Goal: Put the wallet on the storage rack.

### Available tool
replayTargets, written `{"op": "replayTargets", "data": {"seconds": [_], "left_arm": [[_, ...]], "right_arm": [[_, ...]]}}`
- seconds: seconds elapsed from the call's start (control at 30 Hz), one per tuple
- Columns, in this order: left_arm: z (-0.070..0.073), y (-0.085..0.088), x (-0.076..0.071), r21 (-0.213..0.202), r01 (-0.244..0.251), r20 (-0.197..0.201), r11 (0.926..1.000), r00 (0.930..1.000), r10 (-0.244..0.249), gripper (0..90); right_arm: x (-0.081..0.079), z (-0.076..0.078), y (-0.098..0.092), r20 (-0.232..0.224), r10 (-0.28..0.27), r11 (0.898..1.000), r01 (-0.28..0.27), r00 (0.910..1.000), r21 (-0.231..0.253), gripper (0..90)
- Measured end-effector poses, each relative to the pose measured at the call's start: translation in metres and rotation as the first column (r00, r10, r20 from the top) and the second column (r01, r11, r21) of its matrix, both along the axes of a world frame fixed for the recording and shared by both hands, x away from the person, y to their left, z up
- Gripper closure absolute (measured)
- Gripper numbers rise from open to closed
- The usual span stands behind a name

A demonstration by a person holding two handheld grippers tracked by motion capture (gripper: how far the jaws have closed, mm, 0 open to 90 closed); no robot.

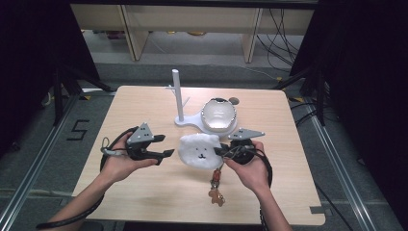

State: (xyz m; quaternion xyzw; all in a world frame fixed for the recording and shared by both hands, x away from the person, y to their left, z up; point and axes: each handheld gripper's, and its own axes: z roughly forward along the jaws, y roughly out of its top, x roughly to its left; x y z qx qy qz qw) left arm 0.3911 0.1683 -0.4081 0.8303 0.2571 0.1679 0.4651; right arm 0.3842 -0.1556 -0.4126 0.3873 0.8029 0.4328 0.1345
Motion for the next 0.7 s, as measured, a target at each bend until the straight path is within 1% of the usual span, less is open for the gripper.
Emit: {"op": "replayTargets", "data": {"seconds": [0.03, 0.1, 0.13, 0.17, 0.2, 0.23, 0.27, 0.3, 0.33, 0.37, 0.4, 0.43, 0.47, 0.5, 0.53, 0.57, 0.6, 0.63, 0.67, 0.7], "left_arm": [[-0.001, 0.004, -0.001, 0.005, -0.009, -0.002, 0.9999, 1.0000, 0.009, 36.6], [-0.006, 0.013, -0.003, 0.005, -0.029, -0.022, 0.9996, 0.9993, 0.029, 36.5], [-0.008, 0.016, -0.004, 0.000, -0.035, -0.023, 0.9994, 0.9991, 0.035, 36.5], [-0.008, 0.016, -0.004, 0.000, -0.035, -0.023, 0.9994, 0.9991, 0.035, 36.5], [-0.013, 0.021, -0.006, -0.009, -0.043, -0.031, 0.9990, 0.9986, 0.043, 36.5], [-0.013, 0.021, -0.006, -0.009, -0.043, -0.031, 0.9990, 0.9986, 0.043, 36.5], [-0.016, 0.025, -0.008, -0.010, -0.051, -0.039, 0.9987, 0.9980, 0.050, 36.5], [-0.020, 0.029, -0.010, -0.011, -0.056, -0.052, 0.9984, 0.9971, 0.055, 36.5], [-0.023, 0.031, -0.011, -0.015, -0.065, -0.054, 0.9977, 0.9964, 0.064, 36.5], [-0.025, 0.033, -0.013, -0.014, -0.071, -0.060, 0.9973, 0.9957, 0.070, 36.5], [-0.027, 0.035, -0.014, -0.020, -0.081, -0.065, 0.9966, 0.9948, 0.079, 36.5], [-0.029, 0.037, -0.015, -0.018, -0.085, -0.069, 0.9962, 0.9941, 0.083, 36.5], [-0.032, 0.039, -0.016, -0.026, -0.092, -0.075, 0.9954, 0.9931, 0.090, 36.5], [-0.032, 0.039, -0.016, -0.026, -0.092, -0.075, 0.9954, 0.9931, 0.090, 36.5], [-0.034, 0.041, -0.018, -0.026, -0.102, -0.081, 0.9945, 0.9917, 0.099, 36.5], [-0.037, 0.043, -0.019, -0.033, -0.111, -0.082, 0.9933, 0.9908, 0.108, 36.5], [-0.041, 0.045, -0.020, -0.040, -0.115, -0.091, 0.9925, 0.9896, 0.111, 36.5], [-0.043, 0.047, -0.022, -0.040, -0.126, -0.100, 0.9912, 0.9876, 0.122, 36.5], [-0.045, 0.048, -0.023, -0.034, -0.133, -0.100, 0.9905, 0.9866, 0.129, 36.5], [-0.047, 0.049, -0.023, -0.044, -0.135, -0.104, 0.9899, 0.9861, 0.130, 36.5]], "right_arm": [[0.000, 0.000, 0.000, 0.000, 0.000, 1.000, 0.000, 1.0000, 0.000, 75.9], [0.001, 0.001, -0.002, 0.011, -0.001, 1.000, 0.001, 0.9999, -0.009, 75.9], [0.000, 0.002, -0.001, -0.010, -0.013, 1.000, 0.013, 0.9999, -0.002, 75.9], [0.000, 0.002, -0.001, -0.010, -0.013, 1.000, 0.013, 0.9999, -0.002, 75.9], [0.002, 0.001, -0.002, 0.010, -0.005, 1.000, 0.005, 0.9999, 0.016, 75.9], [0.002, 0.001, -0.002, 0.010, -0.005, 1.000, 0.005, 0.9999, 0.016, 75.9], [0.000, 0.001, -0.002, 0.005, -0.022, 1.000, 0.022, 0.9997, 0.014, 75.9], [0.003, 0.003, -0.005, 0.032, -0.013, 1.000, 0.013, 0.9994, 0.000, 75.9], [0.002, 0.003, -0.004, 0.028, -0.029, 1.000, 0.029, 0.9992, 0.011, 75.9], [0.001, 0.004, -0.005, 0.022, -0.025, 1.000, 0.025, 0.9994, 0.011, 75.9], [0.002, 0.005, -0.005, 0.030, -0.028, 0.999, 0.028, 0.9991, 0.015, 75.9], [0.002, 0.005, -0.005, 0.036, -0.037, 0.999, 0.036, 0.9986, 0.029, 75.9], [0.002, 0.006, -0.006, 0.034, -0.033, 0.999, 0.032, 0.9989, 0.029, 75.9], [0.003, 0.006, -0.008, 0.060, -0.030, 0.999, 0.029, 0.9977, 0.021, 75.9], [0.003, 0.006, -0.008, 0.060, -0.030, 0.999, 0.029, 0.9977, 0.021, 75.9], [0.004, 0.007, -0.008, 0.074, -0.030, 0.999, 0.028, 0.9968, 0.025, 75.8], [0.003, 0.009, -0.009, 0.053, -0.050, 0.998, 0.048, 0.9974, 0.037, 75.9], [0.004, 0.008, -0.009, 0.074, -0.056, 0.998, 0.053, 0.9957, 0.044, 75.9], [0.003, 0.011, -0.011, 0.061, -0.057, 0.998, 0.055, 0.9965, 0.040, 75.8], [0.005, 0.011, -0.013, 0.080, -0.055, 0.998, 0.053, 0.9953, 0.031, 75.8]]}}
